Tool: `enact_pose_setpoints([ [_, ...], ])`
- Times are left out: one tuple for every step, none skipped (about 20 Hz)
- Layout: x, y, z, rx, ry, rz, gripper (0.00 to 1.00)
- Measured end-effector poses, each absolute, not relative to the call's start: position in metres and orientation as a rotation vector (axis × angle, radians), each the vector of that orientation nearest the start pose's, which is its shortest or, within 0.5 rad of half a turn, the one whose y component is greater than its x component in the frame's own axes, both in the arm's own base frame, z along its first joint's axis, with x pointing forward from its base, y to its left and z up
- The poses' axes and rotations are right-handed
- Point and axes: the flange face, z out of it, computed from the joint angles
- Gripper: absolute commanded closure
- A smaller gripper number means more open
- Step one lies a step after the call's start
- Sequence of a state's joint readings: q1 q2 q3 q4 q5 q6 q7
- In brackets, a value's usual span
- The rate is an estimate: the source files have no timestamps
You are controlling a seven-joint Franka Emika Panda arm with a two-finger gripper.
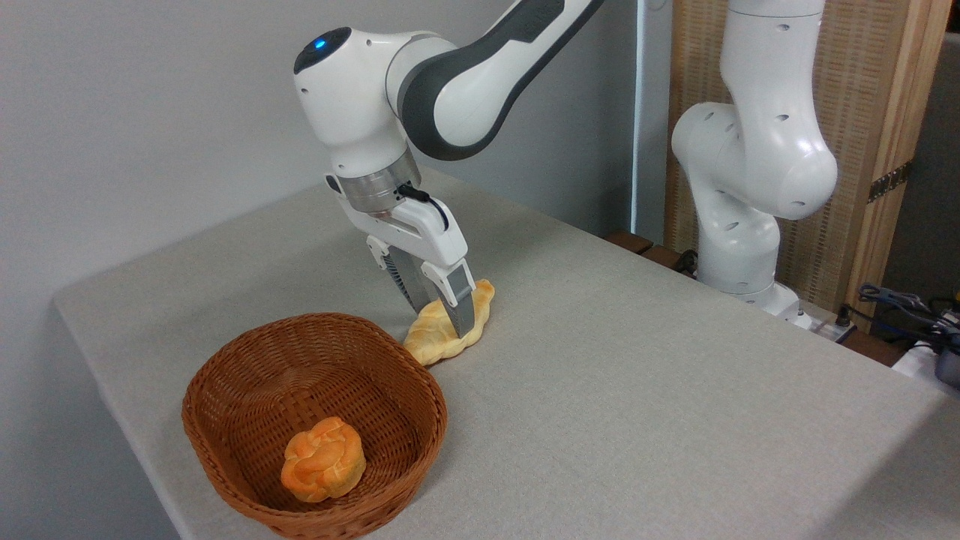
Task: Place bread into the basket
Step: 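Close the gripper around the middle of the golden bread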
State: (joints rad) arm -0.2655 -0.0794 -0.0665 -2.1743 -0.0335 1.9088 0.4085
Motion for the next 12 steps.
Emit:
enact_pose_setpoints([
  [0.4693,-0.1646,0.4116,-2.953,1.123,0.296,0.14],
  [0.4687,-0.1644,0.4106,-2.951,1.129,0.299,0.24],
  [0.4682,-0.1642,0.4096,-2.946,1.142,0.303,0.33],
  [0.4676,-0.1639,0.4085,-2.941,1.157,0.307,0.42],
  [0.4671,-0.1637,0.4074,-2.937,1.167,0.310,0.50],
  [0.4666,-0.1635,0.4066,-2.933,1.178,0.313,0.58],
  [0.4664,-0.1634,0.4061,-2.929,1.187,0.315,0.65],
  [0.4664,-0.1633,0.4060,-2.925,1.196,0.315,0.69],
  [0.4664,-0.1633,0.4060,-2.921,1.206,0.315,0.72],
  [0.4664,-0.1632,0.4060,-2.918,1.213,0.315,0.72],
  [0.4664,-0.1632,0.4060,-2.917,1.217,0.315,0.72],
  [0.4664,-0.1632,0.4060,-2.916,1.220,0.315,0.72],
])
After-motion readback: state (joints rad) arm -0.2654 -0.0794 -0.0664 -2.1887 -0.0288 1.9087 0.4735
